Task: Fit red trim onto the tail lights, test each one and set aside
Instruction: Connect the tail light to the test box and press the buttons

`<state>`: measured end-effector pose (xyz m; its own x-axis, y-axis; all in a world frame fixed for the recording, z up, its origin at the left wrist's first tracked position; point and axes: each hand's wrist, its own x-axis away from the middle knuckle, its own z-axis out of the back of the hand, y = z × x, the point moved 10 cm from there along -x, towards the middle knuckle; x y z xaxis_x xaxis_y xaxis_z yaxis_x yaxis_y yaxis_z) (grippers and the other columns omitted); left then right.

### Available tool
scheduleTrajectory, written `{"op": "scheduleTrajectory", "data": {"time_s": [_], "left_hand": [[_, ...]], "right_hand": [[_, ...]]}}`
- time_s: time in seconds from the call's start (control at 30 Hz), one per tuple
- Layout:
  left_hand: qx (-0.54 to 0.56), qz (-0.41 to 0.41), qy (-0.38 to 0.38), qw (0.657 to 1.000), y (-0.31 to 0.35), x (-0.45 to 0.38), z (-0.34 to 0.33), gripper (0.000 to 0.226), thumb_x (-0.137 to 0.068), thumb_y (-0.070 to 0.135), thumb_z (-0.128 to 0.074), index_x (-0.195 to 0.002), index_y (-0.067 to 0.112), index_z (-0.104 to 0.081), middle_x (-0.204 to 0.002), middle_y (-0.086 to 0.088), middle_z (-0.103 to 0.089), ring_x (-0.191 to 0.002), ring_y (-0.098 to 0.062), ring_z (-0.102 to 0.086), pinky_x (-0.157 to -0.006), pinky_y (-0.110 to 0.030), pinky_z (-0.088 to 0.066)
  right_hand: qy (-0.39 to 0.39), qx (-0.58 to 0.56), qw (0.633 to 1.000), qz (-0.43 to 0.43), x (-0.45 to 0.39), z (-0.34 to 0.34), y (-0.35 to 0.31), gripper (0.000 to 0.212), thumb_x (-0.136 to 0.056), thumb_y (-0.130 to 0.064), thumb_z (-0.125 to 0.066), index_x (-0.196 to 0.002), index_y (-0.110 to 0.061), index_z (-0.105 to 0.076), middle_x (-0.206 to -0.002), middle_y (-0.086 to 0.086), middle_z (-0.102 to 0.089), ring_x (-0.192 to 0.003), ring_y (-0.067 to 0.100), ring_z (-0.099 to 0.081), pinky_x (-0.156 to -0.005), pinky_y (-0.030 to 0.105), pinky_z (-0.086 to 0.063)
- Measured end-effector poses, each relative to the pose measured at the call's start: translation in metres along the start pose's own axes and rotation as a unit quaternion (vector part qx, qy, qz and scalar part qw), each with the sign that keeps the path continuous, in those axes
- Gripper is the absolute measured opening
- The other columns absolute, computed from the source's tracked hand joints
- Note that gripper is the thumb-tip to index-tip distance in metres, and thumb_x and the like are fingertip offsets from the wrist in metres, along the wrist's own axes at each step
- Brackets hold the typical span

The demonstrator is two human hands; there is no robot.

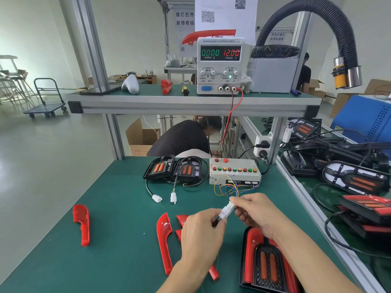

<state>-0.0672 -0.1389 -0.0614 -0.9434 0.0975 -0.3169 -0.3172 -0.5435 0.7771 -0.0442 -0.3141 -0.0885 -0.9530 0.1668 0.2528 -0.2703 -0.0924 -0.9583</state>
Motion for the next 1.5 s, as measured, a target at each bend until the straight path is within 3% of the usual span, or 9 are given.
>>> {"op": "scheduleTrajectory", "data": {"time_s": [0.17, 0.3, 0.43, 0.83, 1.27, 1.5], "left_hand": [[-0.031, -0.022, 0.013, 0.999, 0.006, 0.002, 0.001, 0.014, -0.088, 0.04, -0.063, -0.099, 0.037, -0.07, -0.076, 0.015, -0.058, -0.069, -0.02, -0.048, -0.054, -0.028, -0.041], [-0.03, -0.015, 0.015, 0.999, 0.007, 0.002, 0.001, 0.015, -0.089, 0.043, -0.063, -0.103, 0.044, -0.07, -0.064, 0.018, -0.056, -0.062, -0.012, -0.048, -0.052, -0.021, -0.035], [-0.042, -0.012, 0.014, 0.999, 0.005, -0.001, 0.0, 0.016, -0.089, 0.044, -0.062, -0.104, 0.043, -0.069, -0.062, 0.005, -0.057, -0.065, -0.02, -0.049, -0.059, -0.029, -0.044], [-0.083, -0.039, 0.005, 0.996, 0.013, -0.003, -0.007, 0.009, -0.093, 0.039, -0.06, -0.095, 0.033, -0.067, -0.055, 0.0, -0.046, -0.063, -0.024, -0.043, -0.059, -0.036, -0.044], [-0.101, -0.062, -0.008, 0.993, 0.017, -0.011, -0.013, 0.013, -0.096, 0.033, -0.061, -0.102, 0.033, -0.072, -0.061, 0.002, -0.051, -0.064, -0.024, -0.045, -0.06, -0.035, -0.039], [-0.102, -0.046, -0.029, 0.993, 0.01, -0.017, -0.02, 0.012, -0.095, 0.035, -0.06, -0.094, 0.027, -0.069, -0.063, -0.001, -0.055, -0.066, -0.025, -0.045, -0.058, -0.036, -0.037]], "right_hand": [[0.004, 0.002, 1.0, 0.01, 0.001, 0.0, 0.001, 0.025, -0.094, -0.023, -0.072, -0.072, -0.011, -0.07, -0.056, 0.001, -0.062, -0.043, 0.008, -0.048, -0.044, 0.019, -0.037], [-0.019, -0.012, 1.0, -0.001, 0.002, -0.007, 0.004, 0.023, -0.095, -0.023, -0.071, -0.077, -0.009, -0.07, -0.057, 0.001, -0.062, -0.044, 0.009, -0.049, -0.044, 0.019, -0.037], [-0.021, -0.017, 1.0, -0.002, 0.005, -0.008, 0.005, 0.024, -0.096, -0.022, -0.07, -0.076, -0.009, -0.07, -0.059, 0.003, -0.063, -0.045, 0.009, -0.05, -0.045, 0.019, -0.038], [-0.016, -0.052, 0.998, -0.026, 0.009, -0.01, 0.006, 0.026, -0.101, -0.018, -0.063, -0.083, -0.004, -0.075, -0.059, 0.006, -0.065, -0.046, 0.01, -0.054, -0.045, 0.018, -0.043], [-0.017, -0.048, 0.998, -0.048, 0.006, -0.004, 0.007, 0.026, -0.101, -0.017, -0.063, -0.082, -0.003, -0.075, -0.06, 0.007, -0.066, -0.045, 0.009, -0.055, -0.043, 0.016, -0.045], [-0.033, -0.015, 0.997, -0.065, -0.007, -0.006, 0.014, 0.028, -0.103, -0.02, -0.06, -0.085, -0.005, -0.074, -0.061, 0.005, -0.066, -0.045, 0.009, -0.056, -0.043, 0.017, -0.044]]}}
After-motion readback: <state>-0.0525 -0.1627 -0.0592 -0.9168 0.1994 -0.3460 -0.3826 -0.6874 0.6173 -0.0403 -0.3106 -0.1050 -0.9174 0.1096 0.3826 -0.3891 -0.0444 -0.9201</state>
